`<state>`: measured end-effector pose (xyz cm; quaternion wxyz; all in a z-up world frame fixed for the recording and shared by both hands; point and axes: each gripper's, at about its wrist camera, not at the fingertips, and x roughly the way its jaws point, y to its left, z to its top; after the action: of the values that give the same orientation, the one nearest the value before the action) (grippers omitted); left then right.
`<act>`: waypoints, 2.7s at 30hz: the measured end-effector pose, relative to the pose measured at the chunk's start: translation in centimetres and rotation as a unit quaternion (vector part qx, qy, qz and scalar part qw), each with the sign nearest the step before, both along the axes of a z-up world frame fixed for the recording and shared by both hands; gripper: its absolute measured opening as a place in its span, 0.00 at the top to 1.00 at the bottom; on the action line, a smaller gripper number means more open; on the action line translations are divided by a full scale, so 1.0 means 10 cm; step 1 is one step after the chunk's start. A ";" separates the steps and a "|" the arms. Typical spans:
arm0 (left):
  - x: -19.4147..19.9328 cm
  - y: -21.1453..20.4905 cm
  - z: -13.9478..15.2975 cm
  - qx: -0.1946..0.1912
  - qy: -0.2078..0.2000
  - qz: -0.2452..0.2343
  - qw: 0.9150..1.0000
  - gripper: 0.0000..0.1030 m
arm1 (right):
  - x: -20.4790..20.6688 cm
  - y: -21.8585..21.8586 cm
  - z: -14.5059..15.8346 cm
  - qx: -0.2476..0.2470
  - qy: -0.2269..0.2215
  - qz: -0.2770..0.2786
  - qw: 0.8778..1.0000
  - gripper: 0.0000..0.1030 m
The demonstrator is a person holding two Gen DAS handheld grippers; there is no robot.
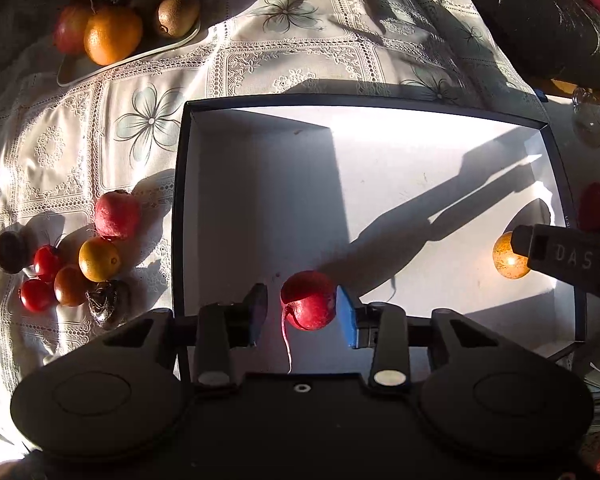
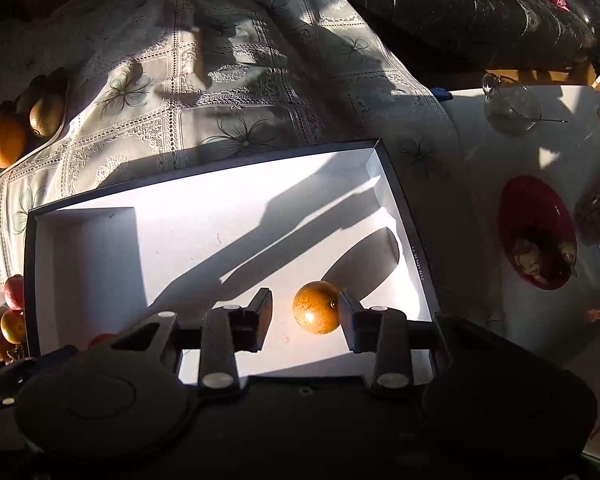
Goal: Organize fruits
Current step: 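Open the right gripper dropping the orange while the left gripper releases the apple into the box, then grasp a brown plum with the left gripper while the right gripper grasps a red apple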
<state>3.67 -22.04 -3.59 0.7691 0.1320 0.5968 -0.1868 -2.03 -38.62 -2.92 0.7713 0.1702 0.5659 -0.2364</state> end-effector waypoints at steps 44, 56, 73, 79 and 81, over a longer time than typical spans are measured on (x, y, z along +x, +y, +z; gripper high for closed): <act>0.27 1.39 0.37 0.009 -0.045 0.095 0.994 0.54 | 0.48 1.40 0.39 0.028 -0.030 0.119 0.992 0.62; 0.38 2.00 0.32 0.023 -0.045 0.134 0.990 0.54 | 0.75 2.04 0.37 0.051 -0.027 0.174 0.983 0.61; 0.73 2.87 0.33 0.010 -0.042 0.215 0.976 0.54 | 1.07 2.57 0.10 0.076 -0.007 0.203 0.976 0.59; 0.95 3.20 0.34 0.003 -0.054 0.254 0.966 0.54 | 1.19 2.52 0.04 0.083 -0.015 0.179 0.980 0.59; 1.03 3.30 0.34 0.002 -0.058 0.266 0.962 0.54 | 1.21 2.51 0.04 0.079 -0.017 0.176 0.981 0.59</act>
<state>14.00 10.94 -0.18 0.8243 -0.0191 0.5649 0.0336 10.05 -13.53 -2.52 0.7943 0.1321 0.5909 -0.0492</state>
